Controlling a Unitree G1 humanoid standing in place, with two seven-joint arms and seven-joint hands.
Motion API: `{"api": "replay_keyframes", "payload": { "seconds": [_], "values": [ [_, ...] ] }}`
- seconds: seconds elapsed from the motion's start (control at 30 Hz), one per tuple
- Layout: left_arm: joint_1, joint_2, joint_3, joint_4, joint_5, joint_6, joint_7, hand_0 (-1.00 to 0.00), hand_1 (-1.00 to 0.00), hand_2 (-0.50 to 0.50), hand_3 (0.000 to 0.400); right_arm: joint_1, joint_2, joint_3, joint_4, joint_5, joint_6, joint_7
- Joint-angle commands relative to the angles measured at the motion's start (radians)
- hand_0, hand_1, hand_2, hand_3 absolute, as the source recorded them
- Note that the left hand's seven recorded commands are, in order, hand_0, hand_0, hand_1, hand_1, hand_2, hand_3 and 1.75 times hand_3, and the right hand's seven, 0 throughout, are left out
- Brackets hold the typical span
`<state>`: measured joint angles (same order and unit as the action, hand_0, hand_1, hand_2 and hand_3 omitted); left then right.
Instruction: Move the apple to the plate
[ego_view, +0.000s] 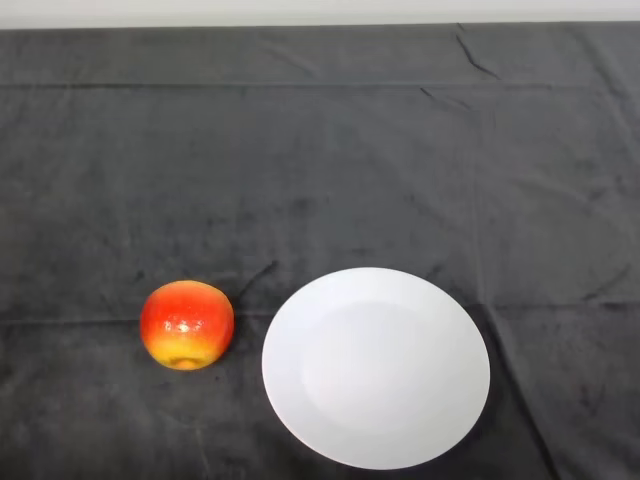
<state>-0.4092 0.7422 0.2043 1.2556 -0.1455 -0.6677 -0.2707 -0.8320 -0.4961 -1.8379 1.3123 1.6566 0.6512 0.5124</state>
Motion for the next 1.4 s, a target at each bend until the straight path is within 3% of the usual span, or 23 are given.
{"api": "replay_keyframes", "payload": {
  "seconds": [0.03, 0.47, 0.9, 1.4],
  "values": [
    [0.016, 0.005, -0.027, -0.055, 0.025, -0.025, -0.021, 0.00, 0.00, 0.00, 0.000, 0.011, -0.030, -0.0199, 0.000, -0.0029, 0.008, -0.0007],
    [-0.058, -0.040, -0.095, -0.051, 0.109, -0.052, -0.027, 0.00, 0.00, 0.00, 0.000, 0.011, -0.031, -0.0200, 0.001, -0.0027, 0.008, -0.0006],
    [-0.141, -0.111, -0.156, -0.057, 0.198, -0.063, 0.063, 0.00, 0.00, 0.00, 0.000, 0.011, -0.031, -0.0199, 0.001, -0.0026, 0.008, -0.0006],
    [-0.164, -0.193, -0.223, -0.065, 0.286, -0.100, 0.140, 0.00, 0.00, 0.00, 0.000, 0.011, -0.031, -0.0197, 0.000, -0.0026, 0.008, -0.0006]
  ]
}}
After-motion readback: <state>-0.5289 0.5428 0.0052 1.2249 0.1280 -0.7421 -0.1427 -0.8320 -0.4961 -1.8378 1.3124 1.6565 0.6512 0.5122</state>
